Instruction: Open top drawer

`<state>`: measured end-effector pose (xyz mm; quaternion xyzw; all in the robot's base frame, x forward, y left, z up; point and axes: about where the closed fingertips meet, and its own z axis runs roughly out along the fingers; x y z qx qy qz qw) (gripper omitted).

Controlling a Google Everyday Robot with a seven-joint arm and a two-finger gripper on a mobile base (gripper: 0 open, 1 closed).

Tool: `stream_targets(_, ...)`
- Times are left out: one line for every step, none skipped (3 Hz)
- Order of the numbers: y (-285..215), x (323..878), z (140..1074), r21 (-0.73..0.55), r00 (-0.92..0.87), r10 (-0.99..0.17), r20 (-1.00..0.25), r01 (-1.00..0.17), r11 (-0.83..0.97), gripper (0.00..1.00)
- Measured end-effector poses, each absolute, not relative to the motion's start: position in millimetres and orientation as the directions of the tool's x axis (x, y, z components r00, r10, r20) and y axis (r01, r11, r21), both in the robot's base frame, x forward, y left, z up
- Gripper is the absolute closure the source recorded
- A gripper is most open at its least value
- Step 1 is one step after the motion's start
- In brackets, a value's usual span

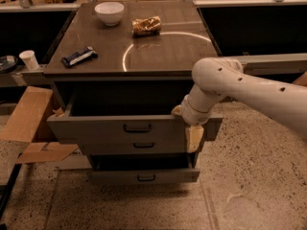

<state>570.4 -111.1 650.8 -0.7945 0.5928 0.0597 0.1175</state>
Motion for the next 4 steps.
stream_targets(-118, 538, 659, -0.073, 0.287, -0.930, -0.232, -0.958, -0.277, 0.50)
stream_targets(-122, 522, 666, -0.065, 0.282, -0.930, -0.235, -0.959, -0.274, 0.73)
stream_targets(-120, 522, 668, -0.065, 0.282, -0.930, -0.235, -0.959, -0.274, 0.86)
stream_targets(-120, 522, 668, -0.065, 0.282, -0.930, -0.235, -0.959, -0.274, 0.67)
